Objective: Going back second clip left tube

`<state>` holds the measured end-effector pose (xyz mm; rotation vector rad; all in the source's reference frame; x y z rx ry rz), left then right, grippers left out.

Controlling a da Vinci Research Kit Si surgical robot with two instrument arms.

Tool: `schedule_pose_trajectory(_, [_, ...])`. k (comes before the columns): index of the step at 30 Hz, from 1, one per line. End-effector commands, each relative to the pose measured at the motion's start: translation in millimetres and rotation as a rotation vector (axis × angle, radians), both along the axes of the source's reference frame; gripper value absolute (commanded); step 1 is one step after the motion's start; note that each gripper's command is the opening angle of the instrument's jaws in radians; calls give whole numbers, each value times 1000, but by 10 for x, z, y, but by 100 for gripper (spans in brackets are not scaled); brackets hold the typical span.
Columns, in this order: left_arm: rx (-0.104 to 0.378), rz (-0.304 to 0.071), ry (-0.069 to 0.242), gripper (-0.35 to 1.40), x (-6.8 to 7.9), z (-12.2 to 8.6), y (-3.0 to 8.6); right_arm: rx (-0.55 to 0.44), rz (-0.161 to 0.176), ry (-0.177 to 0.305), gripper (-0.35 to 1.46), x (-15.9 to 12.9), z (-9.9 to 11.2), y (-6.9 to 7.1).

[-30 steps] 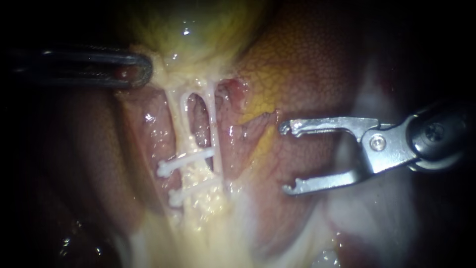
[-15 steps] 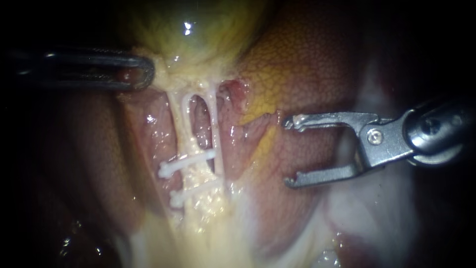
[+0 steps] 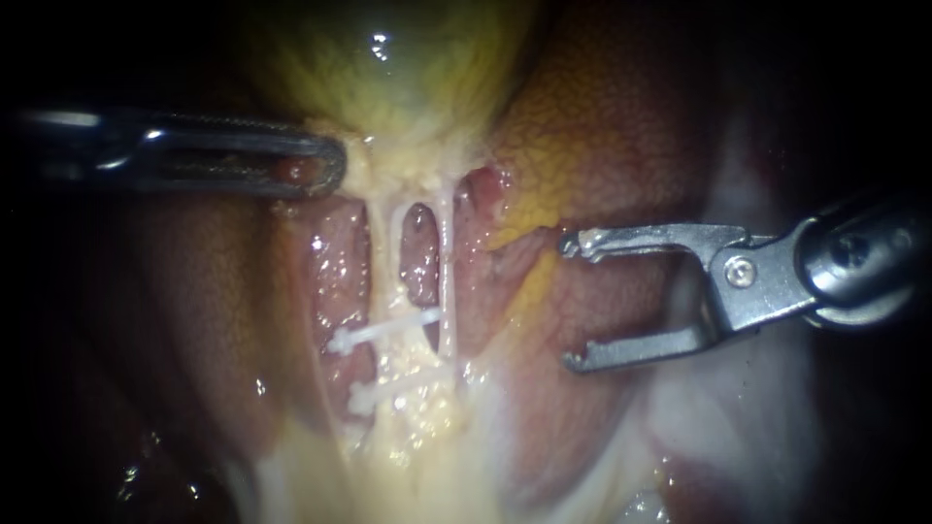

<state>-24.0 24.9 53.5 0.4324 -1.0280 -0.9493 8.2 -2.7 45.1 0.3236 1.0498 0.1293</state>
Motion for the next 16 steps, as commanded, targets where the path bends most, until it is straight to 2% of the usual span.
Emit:
schedule_pose_trajectory(1, [1, 1, 3, -35, -1, 1, 0, 0, -1, 0, 48, 0, 0, 0])
schedule_pose_trajectory(16, [0, 2, 2, -35, -2, 6, 2, 10, 4, -2, 48, -2, 0, -1])
